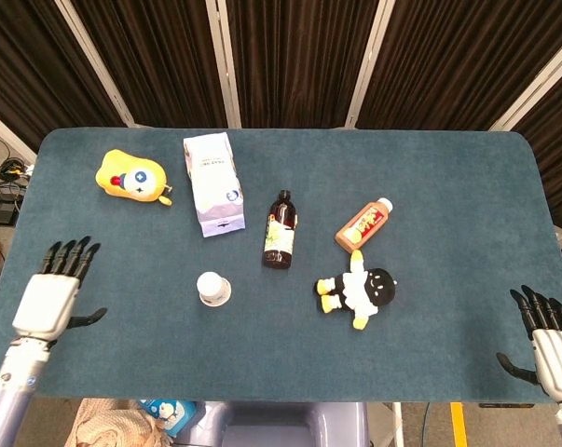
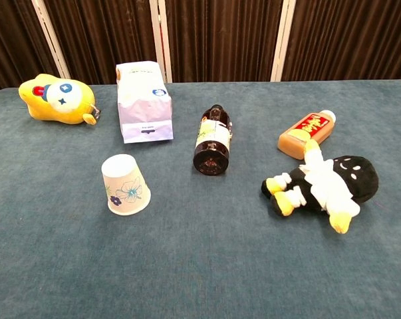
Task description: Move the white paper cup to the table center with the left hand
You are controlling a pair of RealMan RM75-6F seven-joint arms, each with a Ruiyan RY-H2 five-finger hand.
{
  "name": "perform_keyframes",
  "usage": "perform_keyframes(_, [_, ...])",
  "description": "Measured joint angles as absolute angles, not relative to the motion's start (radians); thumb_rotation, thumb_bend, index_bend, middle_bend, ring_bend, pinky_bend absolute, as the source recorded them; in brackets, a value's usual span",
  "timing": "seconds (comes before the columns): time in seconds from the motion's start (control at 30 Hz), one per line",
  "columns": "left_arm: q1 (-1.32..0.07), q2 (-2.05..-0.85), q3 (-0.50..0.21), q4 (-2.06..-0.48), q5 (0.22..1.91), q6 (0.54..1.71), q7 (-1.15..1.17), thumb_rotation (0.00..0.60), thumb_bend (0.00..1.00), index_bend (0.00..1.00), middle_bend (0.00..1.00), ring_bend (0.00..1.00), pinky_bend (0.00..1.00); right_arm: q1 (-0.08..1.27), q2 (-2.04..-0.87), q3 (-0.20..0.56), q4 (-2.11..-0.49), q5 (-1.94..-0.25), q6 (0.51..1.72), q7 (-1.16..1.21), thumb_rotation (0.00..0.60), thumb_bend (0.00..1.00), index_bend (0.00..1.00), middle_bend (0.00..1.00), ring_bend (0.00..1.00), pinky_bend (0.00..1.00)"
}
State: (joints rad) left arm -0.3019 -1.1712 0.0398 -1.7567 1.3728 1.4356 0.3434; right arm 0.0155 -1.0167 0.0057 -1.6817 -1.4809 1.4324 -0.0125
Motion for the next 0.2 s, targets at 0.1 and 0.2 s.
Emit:
perform_keyframes(0.1, [-0.269,-1.153,0.066,-1.716,1.403,1.453,0.292,0.600,0.13,0.00,0.00,0.00,0.00,0.016,-1.017,0.006,-1.682,-1.481,1.432,-0.016,0.600,0.24,0.00,0.00,0.00,0.00])
perform_keyframes(0.2, [-0.244,-1.141,0.080,-1.698,1.439,1.474,0.259,0.600,0.13,0.00,0.00,0.00,0.00,0.017,-1.018,0.007,-1.681,-1.480,1.431,-0.016,0.600,0.24,0.00,0.00,0.00,0.00])
